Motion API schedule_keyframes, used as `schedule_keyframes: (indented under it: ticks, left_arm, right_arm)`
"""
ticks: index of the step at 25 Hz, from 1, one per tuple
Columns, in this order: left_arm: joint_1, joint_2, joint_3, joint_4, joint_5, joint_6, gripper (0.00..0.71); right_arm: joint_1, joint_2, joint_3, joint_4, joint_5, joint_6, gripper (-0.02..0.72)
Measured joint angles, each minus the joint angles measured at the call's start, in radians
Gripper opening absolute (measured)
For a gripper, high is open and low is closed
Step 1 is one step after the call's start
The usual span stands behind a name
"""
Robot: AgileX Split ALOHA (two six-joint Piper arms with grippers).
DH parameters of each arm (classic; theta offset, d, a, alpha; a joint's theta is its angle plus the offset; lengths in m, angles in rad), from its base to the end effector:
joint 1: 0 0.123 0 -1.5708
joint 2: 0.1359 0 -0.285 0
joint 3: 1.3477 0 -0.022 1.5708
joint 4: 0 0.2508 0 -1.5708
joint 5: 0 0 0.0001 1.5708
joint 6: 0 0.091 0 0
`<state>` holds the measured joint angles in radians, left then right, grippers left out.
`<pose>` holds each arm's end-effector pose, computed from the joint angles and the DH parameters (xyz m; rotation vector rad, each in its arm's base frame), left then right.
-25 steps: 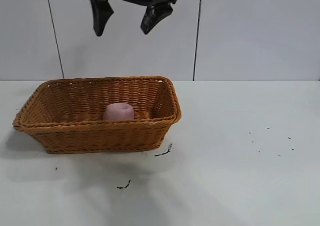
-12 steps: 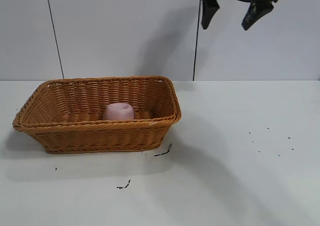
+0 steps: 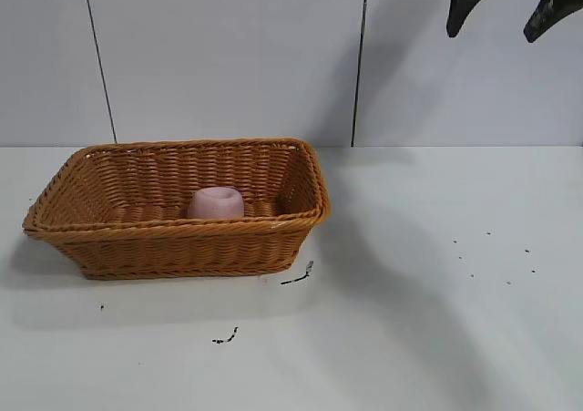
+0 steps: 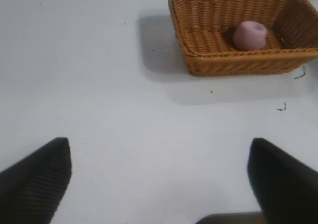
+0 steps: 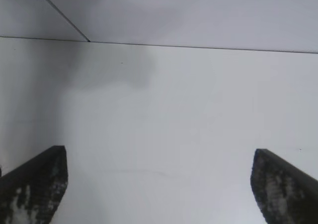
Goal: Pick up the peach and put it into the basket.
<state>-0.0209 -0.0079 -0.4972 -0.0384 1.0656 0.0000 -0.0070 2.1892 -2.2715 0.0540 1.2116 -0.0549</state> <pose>-0.0060 -0.0029 0.2761 0.0234 2.0439 -0.0590 0.4845 0.0012 0.3162 -0.0556 2.6105 0.0508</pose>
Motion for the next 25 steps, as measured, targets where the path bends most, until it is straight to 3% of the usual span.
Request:
schedule_keyframes:
  ticks: [3, 13, 25]
  left_arm:
    - [0.000, 0.000, 0.000, 0.000, 0.000, 0.000, 0.693]
    - [0.000, 0.000, 0.000, 0.000, 0.000, 0.000, 0.693]
    - [0.000, 0.000, 0.000, 0.000, 0.000, 0.000, 0.693]
  right_arm:
    - [0.000, -0.059, 0.071, 0.001, 0.000, 0.000, 0.695]
    - [0.002, -0.522, 0.559, 0.017, -0.001, 0.000, 0.695]
    - [0.002, -1.291, 1.390, 0.017, -0.001, 0.000, 0.695]
